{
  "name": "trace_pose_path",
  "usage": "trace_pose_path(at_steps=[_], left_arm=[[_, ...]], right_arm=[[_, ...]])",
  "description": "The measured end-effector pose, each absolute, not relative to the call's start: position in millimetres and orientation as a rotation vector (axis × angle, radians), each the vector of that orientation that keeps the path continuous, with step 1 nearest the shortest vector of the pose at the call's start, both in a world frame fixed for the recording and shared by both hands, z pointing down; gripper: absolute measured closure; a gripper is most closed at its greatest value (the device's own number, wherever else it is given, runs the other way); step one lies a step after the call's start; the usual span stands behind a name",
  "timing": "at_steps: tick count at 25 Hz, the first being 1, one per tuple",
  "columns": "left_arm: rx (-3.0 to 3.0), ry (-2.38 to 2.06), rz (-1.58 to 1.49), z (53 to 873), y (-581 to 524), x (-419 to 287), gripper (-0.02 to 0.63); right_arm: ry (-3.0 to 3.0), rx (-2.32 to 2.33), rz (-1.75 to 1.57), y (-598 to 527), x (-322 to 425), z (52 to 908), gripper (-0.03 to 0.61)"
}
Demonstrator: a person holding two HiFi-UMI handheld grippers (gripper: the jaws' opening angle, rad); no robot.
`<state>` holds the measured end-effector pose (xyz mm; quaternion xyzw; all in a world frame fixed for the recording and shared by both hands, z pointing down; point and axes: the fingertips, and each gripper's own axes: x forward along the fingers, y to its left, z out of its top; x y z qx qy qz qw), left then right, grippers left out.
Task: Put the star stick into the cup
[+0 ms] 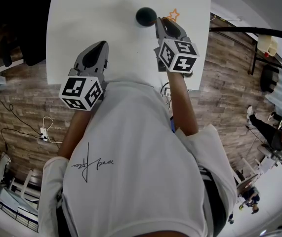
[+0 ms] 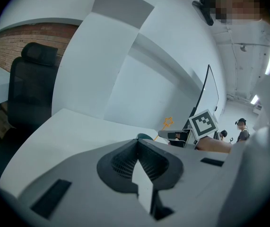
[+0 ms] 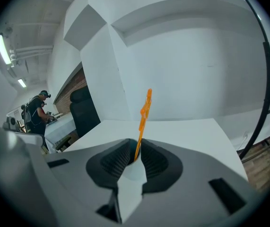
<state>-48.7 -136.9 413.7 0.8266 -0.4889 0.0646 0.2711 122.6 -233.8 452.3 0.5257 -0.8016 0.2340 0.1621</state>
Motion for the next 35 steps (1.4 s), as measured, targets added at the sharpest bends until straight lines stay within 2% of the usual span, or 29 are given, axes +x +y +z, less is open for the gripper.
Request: trace_pose_path(at_steps=[5, 35], left_arm=[[2.228, -1.324, 0.168, 413, -135, -52, 0.606], [2.273, -1.319, 0.138, 400, -132, -51, 0.606]], right_arm=[[-2.281, 1.5, 0.677, -230, 122, 454, 0.5], [-2.293, 1.516, 0.668, -203, 134, 435, 0.5]])
